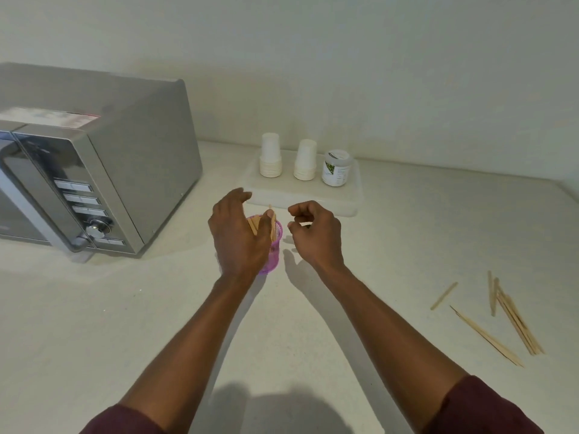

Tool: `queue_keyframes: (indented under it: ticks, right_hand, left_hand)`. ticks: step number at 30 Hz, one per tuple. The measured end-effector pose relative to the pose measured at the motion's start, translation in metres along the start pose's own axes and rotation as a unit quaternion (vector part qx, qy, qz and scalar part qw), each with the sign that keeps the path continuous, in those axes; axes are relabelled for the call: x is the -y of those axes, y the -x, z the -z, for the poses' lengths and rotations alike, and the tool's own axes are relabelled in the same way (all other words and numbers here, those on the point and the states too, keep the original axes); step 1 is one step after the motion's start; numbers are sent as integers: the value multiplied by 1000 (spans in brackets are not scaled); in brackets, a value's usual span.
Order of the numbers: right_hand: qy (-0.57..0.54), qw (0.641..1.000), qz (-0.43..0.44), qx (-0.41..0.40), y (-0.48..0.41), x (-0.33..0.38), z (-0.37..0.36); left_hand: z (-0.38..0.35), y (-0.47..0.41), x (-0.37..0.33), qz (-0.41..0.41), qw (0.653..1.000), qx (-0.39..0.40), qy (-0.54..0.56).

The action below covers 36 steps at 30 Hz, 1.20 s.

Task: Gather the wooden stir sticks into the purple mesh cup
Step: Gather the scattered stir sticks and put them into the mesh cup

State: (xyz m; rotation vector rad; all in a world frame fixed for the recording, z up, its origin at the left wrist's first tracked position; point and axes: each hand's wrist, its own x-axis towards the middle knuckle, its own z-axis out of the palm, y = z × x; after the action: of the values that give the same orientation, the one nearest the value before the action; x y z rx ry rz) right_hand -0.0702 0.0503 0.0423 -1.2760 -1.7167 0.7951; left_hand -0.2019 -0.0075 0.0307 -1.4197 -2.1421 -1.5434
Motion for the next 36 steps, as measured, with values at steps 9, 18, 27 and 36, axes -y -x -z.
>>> queue_keyframes:
  ticks: [9, 18, 27, 36]
  right_hand:
    - [0, 996, -70, -56, 54, -60, 77]
    - [79, 973, -110, -188, 85, -99, 192]
    - [216, 935, -221, -176, 102, -146, 270]
    - [323, 893, -280, -143, 99, -183, 321]
  left_hand:
    - [-16, 5, 17, -256, 922, 193, -216]
    - [-15, 4, 3, -258, 938, 136, -188]
    - [-59, 80, -91, -313, 938, 140, -45]
    - [-132, 161, -167, -307, 874, 362, -102]
